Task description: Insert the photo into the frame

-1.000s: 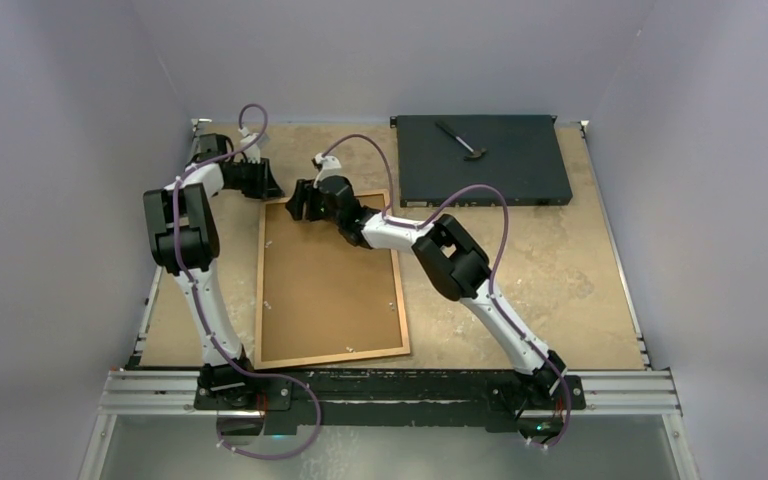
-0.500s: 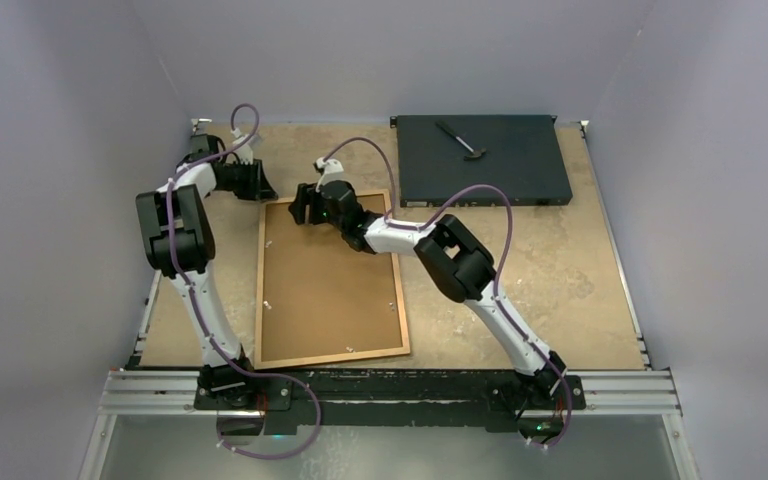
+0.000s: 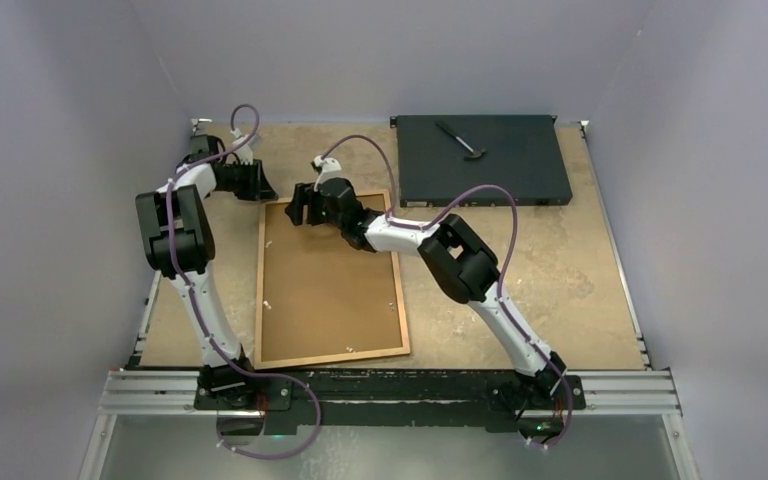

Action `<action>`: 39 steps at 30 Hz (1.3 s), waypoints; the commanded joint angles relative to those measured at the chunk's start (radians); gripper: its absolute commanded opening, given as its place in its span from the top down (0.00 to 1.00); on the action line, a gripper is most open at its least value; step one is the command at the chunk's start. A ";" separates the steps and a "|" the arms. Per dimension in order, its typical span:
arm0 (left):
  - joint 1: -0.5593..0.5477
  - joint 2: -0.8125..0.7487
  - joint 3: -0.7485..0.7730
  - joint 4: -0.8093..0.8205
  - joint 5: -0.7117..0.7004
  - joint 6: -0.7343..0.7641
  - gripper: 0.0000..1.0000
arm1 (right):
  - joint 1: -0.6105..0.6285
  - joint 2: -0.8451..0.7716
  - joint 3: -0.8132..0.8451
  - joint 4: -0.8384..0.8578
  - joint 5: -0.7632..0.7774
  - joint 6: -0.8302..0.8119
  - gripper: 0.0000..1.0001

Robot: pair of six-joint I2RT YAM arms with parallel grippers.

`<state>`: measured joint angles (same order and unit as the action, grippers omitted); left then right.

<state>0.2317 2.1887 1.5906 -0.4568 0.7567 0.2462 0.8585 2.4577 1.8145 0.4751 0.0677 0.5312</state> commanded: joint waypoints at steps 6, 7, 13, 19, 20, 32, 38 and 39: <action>0.030 -0.055 0.016 -0.129 0.020 0.025 0.64 | 0.002 0.016 0.108 -0.086 -0.063 -0.012 0.25; 0.045 -0.056 0.035 -0.163 0.026 0.035 0.58 | 0.002 -0.009 0.097 -0.097 -0.064 -0.028 0.22; 0.098 -0.129 0.056 -0.444 0.036 0.196 0.37 | -0.028 -0.232 -0.084 -0.215 -0.010 -0.112 0.10; 0.067 -0.296 -0.251 -0.441 -0.025 0.289 0.35 | -0.102 -0.522 -0.456 -0.272 0.028 -0.097 0.07; 0.063 -0.307 -0.283 -0.441 -0.032 0.298 0.35 | -0.108 -0.570 -0.509 -0.292 0.038 -0.094 0.07; 0.054 -0.349 -0.428 -0.330 -0.107 0.288 0.52 | -0.115 -0.890 -0.883 -0.466 -0.103 -0.046 0.03; 0.045 -0.354 -0.455 -0.195 -0.209 0.233 0.61 | -0.108 -0.891 -0.940 -0.410 -0.212 -0.044 0.04; 0.045 -0.350 -0.448 -0.171 -0.230 0.217 0.64 | -0.106 -0.881 -0.938 -0.410 -0.226 -0.043 0.04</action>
<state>0.2813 1.8519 1.1473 -0.7753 0.6327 0.4995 0.7422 1.5879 0.8898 0.0383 -0.0563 0.4736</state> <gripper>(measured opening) 0.398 0.961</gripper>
